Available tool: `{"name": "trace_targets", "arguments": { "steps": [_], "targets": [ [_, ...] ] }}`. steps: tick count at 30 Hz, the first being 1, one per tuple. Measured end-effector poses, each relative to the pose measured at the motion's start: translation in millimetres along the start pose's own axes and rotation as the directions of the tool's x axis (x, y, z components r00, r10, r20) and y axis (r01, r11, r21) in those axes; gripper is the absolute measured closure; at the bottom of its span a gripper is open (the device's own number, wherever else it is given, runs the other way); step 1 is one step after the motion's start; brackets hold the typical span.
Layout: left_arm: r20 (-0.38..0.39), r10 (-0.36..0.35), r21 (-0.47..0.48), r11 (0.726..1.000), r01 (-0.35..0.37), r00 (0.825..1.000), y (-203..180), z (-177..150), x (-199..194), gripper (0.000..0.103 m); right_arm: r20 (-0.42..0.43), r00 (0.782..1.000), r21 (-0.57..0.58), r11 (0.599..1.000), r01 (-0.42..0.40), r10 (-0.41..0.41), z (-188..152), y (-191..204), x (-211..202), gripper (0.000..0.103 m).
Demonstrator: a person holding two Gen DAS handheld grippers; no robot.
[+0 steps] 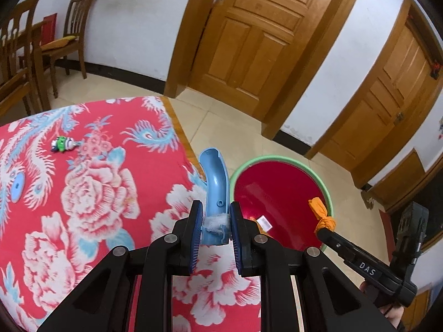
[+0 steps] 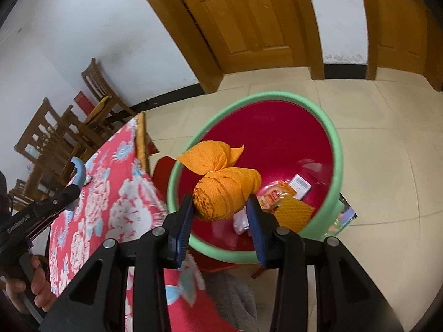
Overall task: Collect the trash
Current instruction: 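Carry the orange toy with the right tool over the bin while the left tool carries the scoop, then open the right tool to drop the orange toy while the left tool drops the scoop into the bin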
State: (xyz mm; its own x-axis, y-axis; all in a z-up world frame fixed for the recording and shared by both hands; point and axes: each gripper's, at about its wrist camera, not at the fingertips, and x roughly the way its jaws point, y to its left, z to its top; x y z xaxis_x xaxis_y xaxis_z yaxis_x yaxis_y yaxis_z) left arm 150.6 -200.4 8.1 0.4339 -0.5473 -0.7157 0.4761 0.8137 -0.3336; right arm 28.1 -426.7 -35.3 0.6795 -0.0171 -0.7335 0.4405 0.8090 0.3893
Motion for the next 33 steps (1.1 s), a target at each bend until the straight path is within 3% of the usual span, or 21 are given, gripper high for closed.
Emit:
{"name": "trace_targets", "arguments": {
  "steps": [11,33],
  "targets": [
    [-0.046,-0.033,0.032,0.999,0.035,0.998,-21,-7,18,0.083,-0.007,1.0,0.08,0.997,0.023,-0.022,0,-27,3,0.055],
    [-0.161,-0.086,0.15,0.983,0.11,0.983,-81,-25,73,0.083,0.031,0.999,0.126,0.992,0.009,-0.013,1,-49,-19,0.052]
  ]
}}
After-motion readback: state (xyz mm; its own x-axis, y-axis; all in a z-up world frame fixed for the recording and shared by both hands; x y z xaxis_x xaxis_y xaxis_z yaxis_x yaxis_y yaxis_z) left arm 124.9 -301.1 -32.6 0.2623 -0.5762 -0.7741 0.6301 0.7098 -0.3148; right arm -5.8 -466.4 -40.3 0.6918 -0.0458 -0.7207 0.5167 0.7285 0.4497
